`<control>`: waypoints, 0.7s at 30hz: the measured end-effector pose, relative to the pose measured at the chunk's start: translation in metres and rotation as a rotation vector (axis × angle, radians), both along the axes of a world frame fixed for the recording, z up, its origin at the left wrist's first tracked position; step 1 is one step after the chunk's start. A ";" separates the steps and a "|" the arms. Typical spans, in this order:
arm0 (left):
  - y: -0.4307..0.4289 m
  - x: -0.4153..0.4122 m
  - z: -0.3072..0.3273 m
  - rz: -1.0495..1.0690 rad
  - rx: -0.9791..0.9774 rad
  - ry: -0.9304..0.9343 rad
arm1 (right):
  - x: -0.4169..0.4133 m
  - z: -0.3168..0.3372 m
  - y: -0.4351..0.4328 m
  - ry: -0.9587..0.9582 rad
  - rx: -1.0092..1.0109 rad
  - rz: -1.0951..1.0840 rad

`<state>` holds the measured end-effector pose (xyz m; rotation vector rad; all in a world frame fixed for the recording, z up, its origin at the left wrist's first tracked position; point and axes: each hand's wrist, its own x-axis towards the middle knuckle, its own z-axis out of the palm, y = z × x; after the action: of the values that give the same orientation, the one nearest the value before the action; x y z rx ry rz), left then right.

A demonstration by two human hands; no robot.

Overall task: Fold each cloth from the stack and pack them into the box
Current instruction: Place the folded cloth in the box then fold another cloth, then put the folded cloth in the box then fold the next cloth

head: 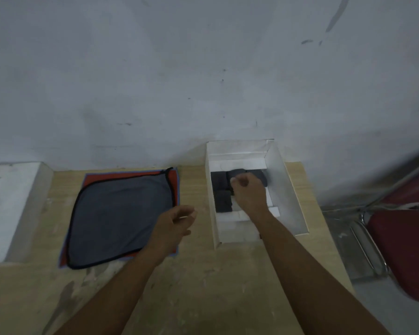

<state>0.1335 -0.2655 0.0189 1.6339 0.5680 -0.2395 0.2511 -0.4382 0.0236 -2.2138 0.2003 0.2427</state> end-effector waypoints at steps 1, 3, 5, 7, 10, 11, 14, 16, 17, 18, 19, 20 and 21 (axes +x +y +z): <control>0.008 -0.005 0.003 -0.007 0.038 -0.011 | -0.008 0.012 0.006 -0.042 0.054 -0.004; 0.025 -0.014 0.007 -0.024 0.111 -0.028 | -0.026 0.033 0.021 -0.096 0.149 0.010; 0.048 -0.029 0.009 -0.022 0.149 -0.038 | -0.048 0.045 0.044 -0.116 0.229 0.041; 0.074 -0.043 0.005 -0.025 0.179 -0.019 | -0.068 0.047 0.068 -0.122 0.262 0.067; 0.110 -0.068 -0.008 0.041 0.199 0.057 | -0.095 0.034 0.100 -0.102 0.255 0.121; 0.122 -0.076 -0.013 0.088 0.210 0.077 | -0.103 0.026 0.110 -0.078 0.240 0.138; 0.158 -0.100 -0.031 0.225 0.283 0.148 | -0.120 -0.002 0.135 0.019 0.176 0.136; 0.181 -0.112 -0.047 0.262 0.349 0.211 | -0.126 -0.021 0.146 0.072 0.111 0.116; 0.192 -0.117 -0.054 0.272 0.386 0.241 | -0.127 -0.030 0.151 0.088 0.067 0.104; 0.200 -0.120 -0.059 0.276 0.421 0.259 | -0.128 -0.038 0.154 0.106 0.015 0.094; 0.206 -0.121 -0.065 0.276 0.451 0.263 | -0.129 -0.045 0.157 0.120 -0.037 0.089; 0.212 -0.122 -0.071 0.269 0.473 0.269 | -0.130 -0.052 0.161 0.132 -0.086 0.089; 0.216 -0.120 -0.073 0.251 0.493 0.280 | -0.130 -0.058 0.164 0.142 -0.124 0.090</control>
<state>0.0132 -0.0496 -0.0541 1.9915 1.1045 -0.1477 0.1215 -0.2739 -0.0348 -2.3331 0.1979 0.4490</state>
